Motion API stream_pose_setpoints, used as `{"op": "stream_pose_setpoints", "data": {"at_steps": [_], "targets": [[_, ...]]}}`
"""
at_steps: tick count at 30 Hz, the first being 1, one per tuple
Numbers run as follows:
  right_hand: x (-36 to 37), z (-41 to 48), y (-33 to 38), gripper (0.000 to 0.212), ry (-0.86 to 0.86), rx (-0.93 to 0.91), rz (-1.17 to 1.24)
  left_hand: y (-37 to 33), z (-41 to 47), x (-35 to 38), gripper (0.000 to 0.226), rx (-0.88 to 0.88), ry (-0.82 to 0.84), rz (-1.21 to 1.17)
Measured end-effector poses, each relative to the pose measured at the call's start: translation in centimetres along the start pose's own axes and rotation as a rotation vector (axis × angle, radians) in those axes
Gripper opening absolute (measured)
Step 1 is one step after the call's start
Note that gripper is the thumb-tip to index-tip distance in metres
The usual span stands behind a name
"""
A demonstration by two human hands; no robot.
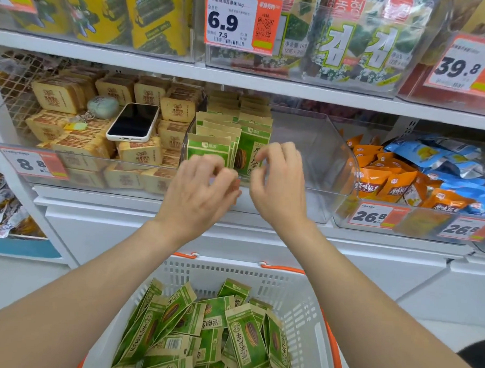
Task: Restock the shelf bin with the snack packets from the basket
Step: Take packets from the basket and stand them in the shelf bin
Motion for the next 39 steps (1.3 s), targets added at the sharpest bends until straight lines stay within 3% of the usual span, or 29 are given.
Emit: {"op": "stream_pose_setpoints", "data": {"at_steps": [3,5,8,11,14,16,19,23,24,25,27,30,33,34,36,39], "targets": [[0.6,-3.9,0.7,0.010,0.099,-0.179,0.027,-1.2,-2.5,1.4,0.012,0.039,0.211,-0.095],[2.2,-6.8,0.2,0.013,0.237,-0.191,0.026,-1.9,-4.9,2.8,0.014,-0.052,0.516,-0.119],[5.3,-11.9,-2.2,0.019,0.566,-0.074,-0.010,-4.1,-9.1,5.0,0.019,-0.052,1.157,-0.081],[7.2,-17.4,-5.0,0.022,0.936,0.097,-0.121,-6.9,-11.5,5.2,0.025,0.118,1.420,-0.146],[8.4,-23.8,-7.0,0.015,1.280,0.173,-0.267,-8.4,-13.6,5.2,0.021,0.141,1.537,-0.275],[8.7,-27.7,-8.0,0.024,1.409,0.186,-0.363,-8.9,-14.5,5.4,0.021,0.145,1.582,-0.291],[8.4,-31.6,-8.3,0.050,1.453,0.286,-0.445,-9.4,-14.9,5.7,0.022,0.167,1.588,-0.284],[8.8,-33.1,-7.2,0.081,1.415,0.277,-0.640,-9.5,-14.6,6.1,0.025,0.149,1.590,-0.300],[9.0,-33.3,-7.1,0.081,1.422,0.293,-0.647,-9.5,-14.6,6.2,0.026,0.144,1.590,-0.307],[9.0,-33.2,-6.7,0.067,1.418,0.344,-0.594,-9.5,-14.5,6.2,0.026,0.139,1.592,-0.316],[9.2,-33.3,-6.6,0.011,1.411,0.524,-0.432,-9.5,-14.5,6.3,0.027,0.130,1.598,-0.334],[9.4,-33.6,-6.3,0.014,1.366,0.655,-0.334,-9.3,-14.5,6.2,0.028,0.125,1.602,-0.340],[9.6,-34.9,-6.2,0.085,1.426,0.726,-0.292,-9.1,-14.3,6.0,0.029,0.129,1.600,-0.317],[9.8,-35.7,-6.0,0.099,1.478,0.707,-0.303,-9.1,-14.4,6.0,0.029,0.133,1.602,-0.307],[10.1,-36.7,-5.5,0.110,1.511,0.687,-0.314,-9.1,-14.5,5.9,0.029,0.141,1.603,-0.292],[10.2,-37.2,-4.6,0.111,1.362,0.715,-0.297,-9.5,-14.7,5.8,0.026,0.158,1.607,-0.276]]}}
Point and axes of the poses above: each hand's wrist, its own z-axis towards the middle knuckle, its own x-axis out of the palm, y = z × x, the point moved 5 cm from there along z, towards the middle knuckle, and after that the axes turned 2 degrees about x, right-handed, at the moved point
